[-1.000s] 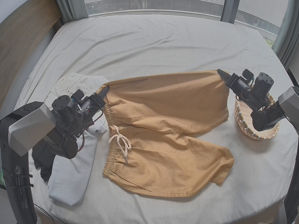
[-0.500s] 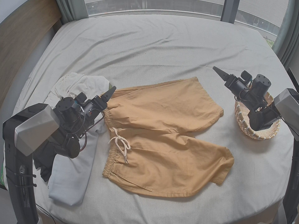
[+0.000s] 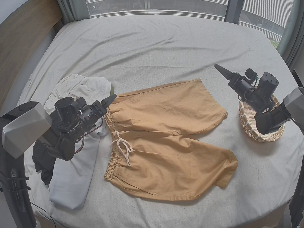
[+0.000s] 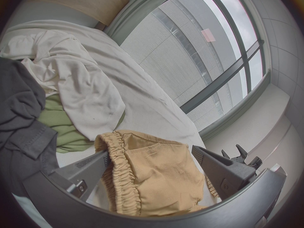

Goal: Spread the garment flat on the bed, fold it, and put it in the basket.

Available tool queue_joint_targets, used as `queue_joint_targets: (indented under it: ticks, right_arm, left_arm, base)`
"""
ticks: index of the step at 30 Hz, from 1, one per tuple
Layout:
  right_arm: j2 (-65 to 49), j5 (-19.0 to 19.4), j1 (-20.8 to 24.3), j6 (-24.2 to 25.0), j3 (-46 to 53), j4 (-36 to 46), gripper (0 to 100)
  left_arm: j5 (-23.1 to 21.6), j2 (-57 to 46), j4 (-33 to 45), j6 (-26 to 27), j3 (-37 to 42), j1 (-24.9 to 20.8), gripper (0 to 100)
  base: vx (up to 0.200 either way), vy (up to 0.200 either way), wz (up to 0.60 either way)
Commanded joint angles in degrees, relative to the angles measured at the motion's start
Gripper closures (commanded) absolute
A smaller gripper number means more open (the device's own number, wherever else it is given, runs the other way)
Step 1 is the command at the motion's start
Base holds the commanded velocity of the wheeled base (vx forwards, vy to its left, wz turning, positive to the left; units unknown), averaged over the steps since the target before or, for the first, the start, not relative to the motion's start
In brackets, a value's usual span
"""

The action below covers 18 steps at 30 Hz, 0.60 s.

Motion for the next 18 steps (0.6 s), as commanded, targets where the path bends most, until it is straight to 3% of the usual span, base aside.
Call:
queue_joint_targets:
  ticks: [1, 18]
  right_arm:
    - [-5.4, 0.1, 0.3, -1.9, 6.0, -0.9, 0]
    - [-14.4, 0.3, 0.6, -2.3, 27.6, -8.3, 0]
  left_arm:
    - [1.0, -4.7, 1.1, 0.1, 3.9, 1.4, 0]
    - [0.3, -16.5, -3.2, 0.4, 23.9, 0.8, 0]
  base:
    - [0.000, 0.000, 0.00]
    - [0.000, 0.000, 0.00]
